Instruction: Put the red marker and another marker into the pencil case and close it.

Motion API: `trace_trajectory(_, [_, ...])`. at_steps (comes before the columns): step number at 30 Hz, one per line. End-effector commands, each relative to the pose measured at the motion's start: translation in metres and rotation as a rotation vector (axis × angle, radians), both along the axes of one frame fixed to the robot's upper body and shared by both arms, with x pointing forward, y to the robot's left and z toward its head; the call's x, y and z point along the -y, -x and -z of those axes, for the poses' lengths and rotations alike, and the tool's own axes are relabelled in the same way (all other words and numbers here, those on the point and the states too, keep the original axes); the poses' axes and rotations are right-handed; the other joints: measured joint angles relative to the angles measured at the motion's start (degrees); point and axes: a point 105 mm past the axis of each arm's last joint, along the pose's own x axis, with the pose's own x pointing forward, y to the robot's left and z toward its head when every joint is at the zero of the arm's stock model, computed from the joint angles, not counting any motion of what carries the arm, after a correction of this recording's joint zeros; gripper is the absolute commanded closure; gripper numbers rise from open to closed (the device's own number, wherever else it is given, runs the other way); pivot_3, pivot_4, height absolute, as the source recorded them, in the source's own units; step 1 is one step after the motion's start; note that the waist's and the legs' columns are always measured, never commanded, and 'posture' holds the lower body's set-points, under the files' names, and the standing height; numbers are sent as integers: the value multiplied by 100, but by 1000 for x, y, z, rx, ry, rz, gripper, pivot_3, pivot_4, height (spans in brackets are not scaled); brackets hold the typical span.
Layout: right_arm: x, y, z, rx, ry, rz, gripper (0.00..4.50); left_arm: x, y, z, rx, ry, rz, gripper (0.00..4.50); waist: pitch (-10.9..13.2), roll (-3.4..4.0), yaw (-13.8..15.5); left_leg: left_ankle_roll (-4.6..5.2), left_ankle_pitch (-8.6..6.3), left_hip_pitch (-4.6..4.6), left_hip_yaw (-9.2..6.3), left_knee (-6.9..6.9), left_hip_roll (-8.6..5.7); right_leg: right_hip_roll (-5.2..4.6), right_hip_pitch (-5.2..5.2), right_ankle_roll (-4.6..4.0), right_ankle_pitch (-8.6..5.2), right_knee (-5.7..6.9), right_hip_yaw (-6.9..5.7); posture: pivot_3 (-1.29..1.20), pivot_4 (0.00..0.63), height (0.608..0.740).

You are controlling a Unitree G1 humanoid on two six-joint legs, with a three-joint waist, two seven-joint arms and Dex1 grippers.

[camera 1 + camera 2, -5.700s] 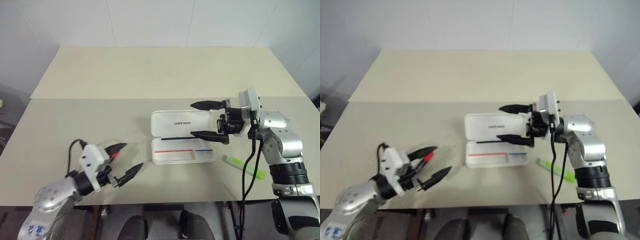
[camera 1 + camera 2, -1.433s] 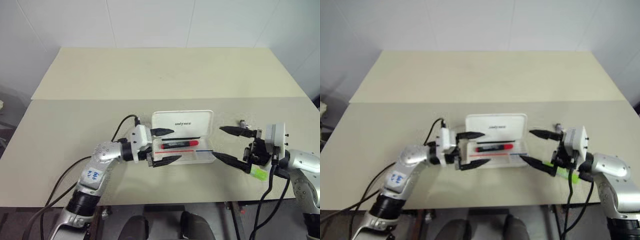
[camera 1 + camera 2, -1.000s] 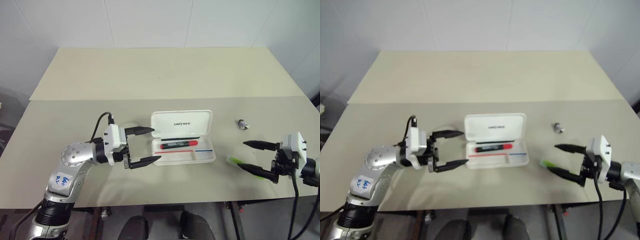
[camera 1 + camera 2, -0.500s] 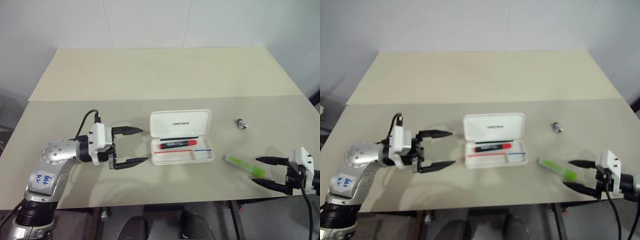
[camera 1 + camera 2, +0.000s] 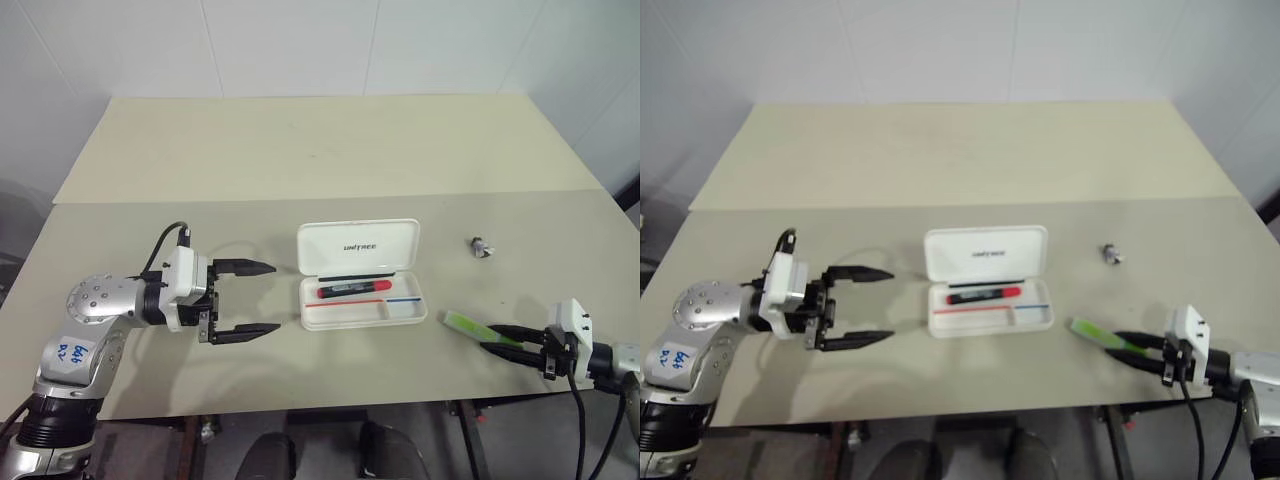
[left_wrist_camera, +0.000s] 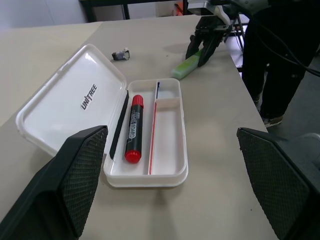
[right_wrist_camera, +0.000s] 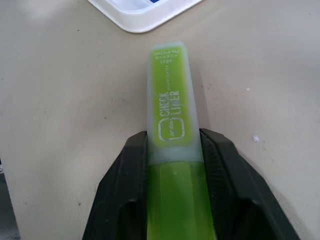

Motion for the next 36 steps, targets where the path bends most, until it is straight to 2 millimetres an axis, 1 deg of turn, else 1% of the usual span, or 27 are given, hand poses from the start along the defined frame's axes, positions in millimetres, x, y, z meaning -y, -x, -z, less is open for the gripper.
trace_trajectory(1, [-6, -4, -5, 56, 15, -17, 3394, -3, 0, -11, 52, 3, 2, 72, 0, 0, -12, 0, 0, 0, 0, 0, 0, 0, 0, 0, 0, 1, 0, 0, 150, 740])
trace_trajectory(6, [1, -23, -43, 189, 40, 2, 3394, -7, -2, -8, 51, -3, -17, 72, 3, 6, -64, 0, 0, 2, 2, 2, 0, 0, -2, -3, 5, 2, 6, 0, 150, 740])
trace_trajectory(9, [-6, -34, -76, 274, 30, -37, 3394, -11, -3, -5, 51, -9, -32, 72, 5, 9, -84, -1, 0, 1, 0, 0, 1, 0, -3, -3, 5, 2, 4, 0, 150, 740])
trace_trajectory(12, [-25, -37, -97, 318, 13, -120, 3394, -13, -3, -3, 52, -10, -45, 72, 6, 10, -74, -1, 0, -4, -2, 1, 1, 0, -6, -3, 5, 1, 0, 0, 150, 740])
trace_trajectory(13, [-34, -37, -102, 327, 6, -156, 3394, -14, -4, -2, 53, -9, -48, 72, 6, 10, -65, -1, 0, -4, -3, 1, 1, 0, -6, -3, 5, 1, -1, 0, 150, 740])
trace_trajectory(15, [-62, -36, -109, 335, -13, -259, 3394, -15, -3, -1, 55, -11, -55, 72, 6, 10, -48, -5, -3, -4, -3, 1, 1, -1, -6, -3, 5, 1, -1, 0, 150, 740])
trace_trajectory(19, [-111, -34, -106, 306, -48, -384, 3394, -19, -3, 3, 56, -25, -70, 72, 6, 10, -48, -9, -6, -6, -5, -1, 3, 0, -9, -3, 5, 1, -6, 0, 150, 740])
trace_trajectory(21, [-147, -28, -98, 275, -61, -494, 3394, -21, -1, 3, 58, -28, -78, 72, 6, 11, -46, -9, -7, -6, -5, -1, 3, 0, -10, -3, 5, 1, -6, 0, 150, 740])
trace_trajectory(23, [-168, -24, -94, 246, -70, -560, 3394, -21, -1, 3, 60, -28, -84, 72, 7, 11, -26, -10, -8, -9, -6, 0, 2, 0, -13, -3, 5, 2, -6, 0, 150, 740])
trace_trajectory(26, [-184, -19, -87, 202, -69, -630, 3394, -22, 0, 3, 63, -28, -91, 72, 8, 12, 22, -7, -9, -12, -10, 1, -2, -2, -14, -3, 5, 2, -5, 0, 150, 740])
trace_trajectory(29, [-194, -20, -79, 193, -41, -664, 3394, -22, 2, 2, 65, -26, -99, 72, 7, 11, 15, -5, -15, -12, -13, 2, -3, -2, -13, -3, 5, 2, -6, 0, 150, 740])
trace_trajectory(33, [-203, -26, -76, 212, -11, -690, 3394, -21, 4, 3, 68, -20, -113, 72, 7, 12, -9, -4, -17, -12, -11, -1, -2, 0, -17, -3, 5, 4, -11, 0, 150, 740])
trace_trajectory(36, [-205, -39, -69, 223, 34, -659, 3394, -21, 6, 4, 66, -17, -122, 72, 8, 12, -28, -2, -19, -11, -8, -1, -3, 0, -18, -3, 5, 4, -13, 0, 150, 740])
